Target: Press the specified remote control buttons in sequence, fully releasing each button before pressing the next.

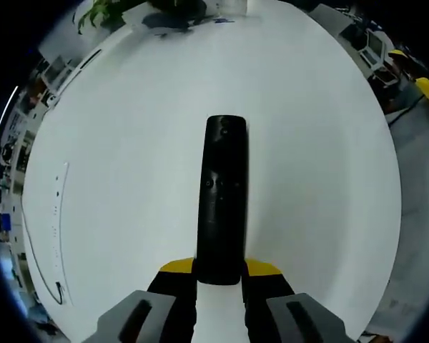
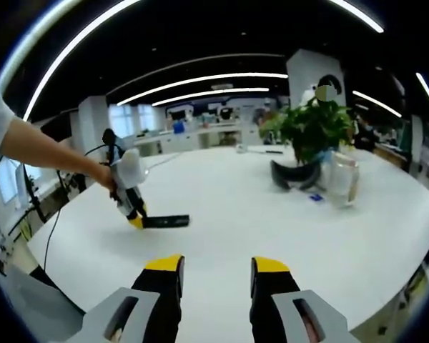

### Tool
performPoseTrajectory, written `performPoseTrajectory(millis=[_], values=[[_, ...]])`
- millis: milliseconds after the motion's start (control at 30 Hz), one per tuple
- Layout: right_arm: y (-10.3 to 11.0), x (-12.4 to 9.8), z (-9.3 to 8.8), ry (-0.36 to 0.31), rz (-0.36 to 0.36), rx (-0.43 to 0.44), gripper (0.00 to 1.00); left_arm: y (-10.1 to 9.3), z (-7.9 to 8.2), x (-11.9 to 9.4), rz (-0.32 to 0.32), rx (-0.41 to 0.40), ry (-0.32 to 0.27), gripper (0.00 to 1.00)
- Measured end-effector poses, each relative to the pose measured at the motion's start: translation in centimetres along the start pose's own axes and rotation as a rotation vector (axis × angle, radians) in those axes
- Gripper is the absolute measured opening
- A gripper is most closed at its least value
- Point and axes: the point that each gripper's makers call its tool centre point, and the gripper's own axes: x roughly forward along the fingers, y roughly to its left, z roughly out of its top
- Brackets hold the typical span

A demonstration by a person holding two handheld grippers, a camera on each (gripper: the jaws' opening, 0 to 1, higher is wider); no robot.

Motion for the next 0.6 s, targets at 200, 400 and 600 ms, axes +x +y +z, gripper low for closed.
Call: performPoseTrajectory(millis=[200, 400, 600], values=[[0.1, -0.1, 0.1, -0.004, 0.005, 0.001, 0.34, -1.2, -0.2, -0.1, 0.014, 0.004, 0.011, 0.23], [0.2, -0.2, 0.1, -0.008, 0.01, 0.008, 0.33, -2.9, -0.5, -0.2, -0.003, 0.005, 0.014, 0.23], [0.2, -0.3, 0.3, -0.019, 0.013, 0.009, 0.33, -4.4, -0.6, -0.4, -0.005, -0.005, 0.011, 0.23]])
